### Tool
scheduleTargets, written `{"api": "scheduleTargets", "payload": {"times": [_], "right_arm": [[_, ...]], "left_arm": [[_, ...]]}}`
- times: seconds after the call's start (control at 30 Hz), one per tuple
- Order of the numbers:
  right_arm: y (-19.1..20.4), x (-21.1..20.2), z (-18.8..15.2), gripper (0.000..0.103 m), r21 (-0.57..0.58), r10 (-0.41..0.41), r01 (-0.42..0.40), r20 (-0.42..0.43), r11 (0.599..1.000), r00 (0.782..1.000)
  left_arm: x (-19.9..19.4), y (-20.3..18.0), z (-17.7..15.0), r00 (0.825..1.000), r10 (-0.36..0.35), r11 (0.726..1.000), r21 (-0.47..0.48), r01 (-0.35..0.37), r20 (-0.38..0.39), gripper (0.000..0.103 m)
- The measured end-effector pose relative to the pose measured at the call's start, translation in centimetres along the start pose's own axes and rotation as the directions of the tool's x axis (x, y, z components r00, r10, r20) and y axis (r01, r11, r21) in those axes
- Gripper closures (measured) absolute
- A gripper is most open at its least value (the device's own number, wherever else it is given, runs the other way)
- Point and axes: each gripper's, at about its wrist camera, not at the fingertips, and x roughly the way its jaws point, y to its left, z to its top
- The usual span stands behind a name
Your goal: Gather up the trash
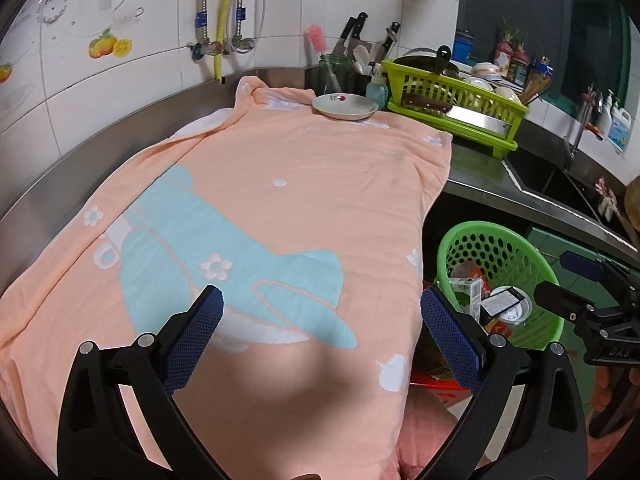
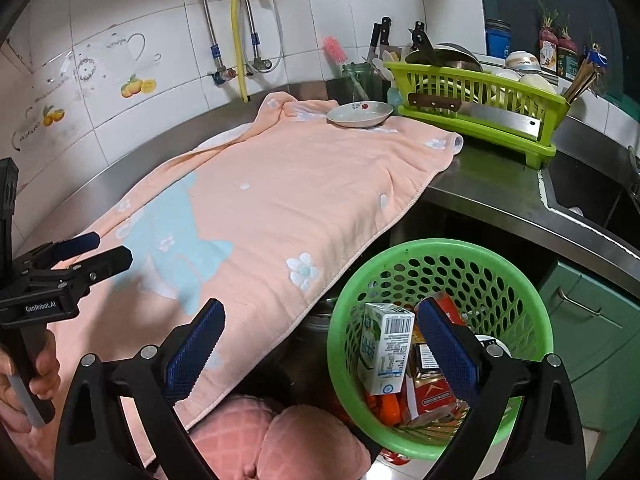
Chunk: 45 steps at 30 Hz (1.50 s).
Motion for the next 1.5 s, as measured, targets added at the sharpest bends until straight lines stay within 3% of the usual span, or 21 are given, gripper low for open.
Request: {"api": "scheduleTargets", "payload": {"times": [1.5], "right_arm": [[0.8, -0.7, -0.3, 0.009, 0.017, 0.01, -0.011, 0.014, 1.0, 1.0]], "left_arm": [[-1.0, -0.4, -1.0, 0.999, 0.035, 0.999, 0.004, -0.035, 0.012, 0.005]]}}
